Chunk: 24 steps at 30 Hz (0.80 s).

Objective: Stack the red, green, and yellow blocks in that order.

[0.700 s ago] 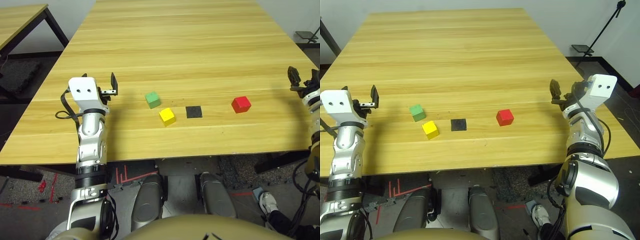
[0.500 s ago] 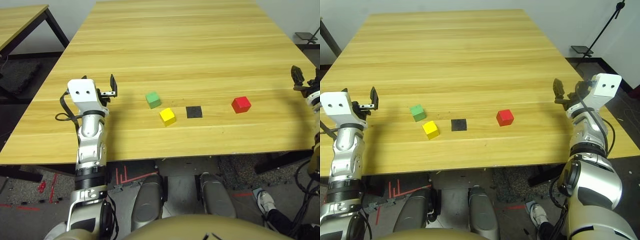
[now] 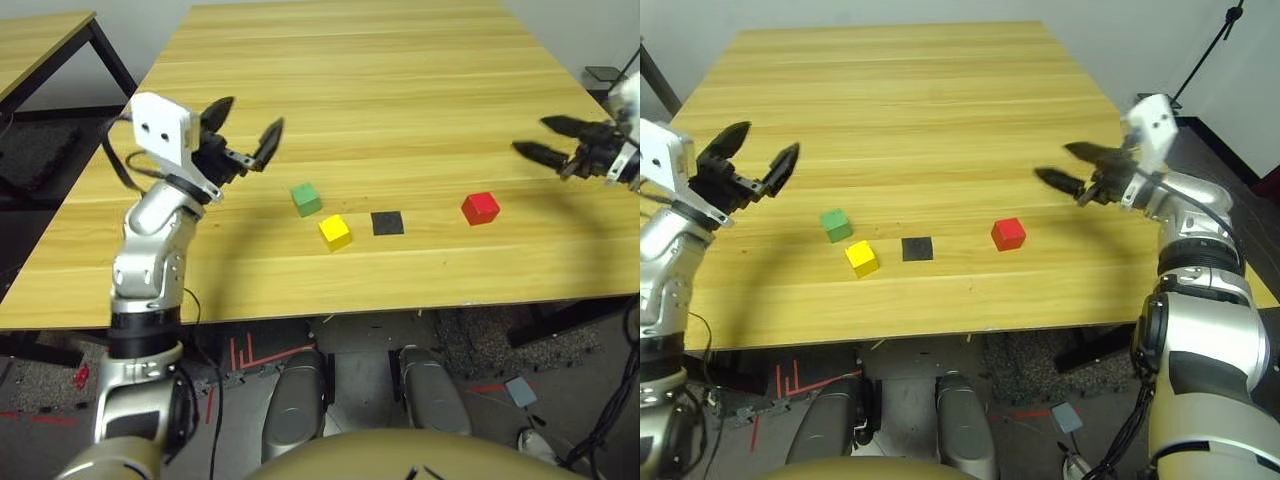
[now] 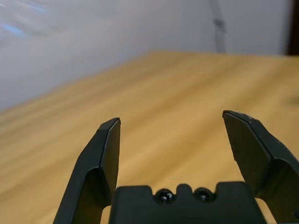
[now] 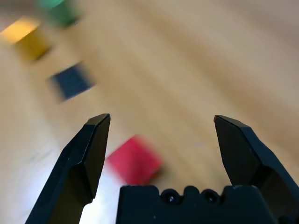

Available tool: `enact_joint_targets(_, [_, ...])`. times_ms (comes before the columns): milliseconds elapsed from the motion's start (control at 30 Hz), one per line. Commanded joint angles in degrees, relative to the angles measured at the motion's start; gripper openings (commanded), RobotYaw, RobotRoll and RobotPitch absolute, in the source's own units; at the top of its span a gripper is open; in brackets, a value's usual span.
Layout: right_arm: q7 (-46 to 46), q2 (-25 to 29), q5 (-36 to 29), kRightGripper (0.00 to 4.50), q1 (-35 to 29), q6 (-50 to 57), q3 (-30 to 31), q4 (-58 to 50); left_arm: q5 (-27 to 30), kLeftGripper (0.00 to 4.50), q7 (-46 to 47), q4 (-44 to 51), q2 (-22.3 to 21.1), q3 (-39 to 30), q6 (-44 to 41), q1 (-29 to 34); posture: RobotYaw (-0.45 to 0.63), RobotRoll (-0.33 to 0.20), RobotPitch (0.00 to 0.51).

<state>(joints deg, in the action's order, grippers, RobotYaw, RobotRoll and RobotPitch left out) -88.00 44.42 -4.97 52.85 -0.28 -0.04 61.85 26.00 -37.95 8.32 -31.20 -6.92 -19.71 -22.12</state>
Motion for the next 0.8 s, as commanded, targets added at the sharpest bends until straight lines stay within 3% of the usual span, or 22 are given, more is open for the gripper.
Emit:
enact_joint_targets(33, [-4.4, 1.7, 4.0, 4.50, 1.0, -4.1, 4.7, 0.1, 1.6, 4.45, -6.4, 1.2, -1.9, 4.5, -4.0, -1.0, 0.22, -0.164, 0.059])
enact_joint_targets(300, [-1.9, 0.4, 14.4, 4.50, 7.6, -16.7, 12.7, 6.6, 1.0, 4.45, -12.5, 4.4, -4.7, 11.4, -10.6, -2.7, 0.28, -0.166, 0.056])
enact_joint_targets(800, [1.4, -4.8, 22.0, 4.50, 11.6, -22.5, 16.6, 11.7, 0.6, 4.45, -10.9, 11.7, -7.7, 11.8, -16.3, 2.5, 0.38, -0.180, 0.068])
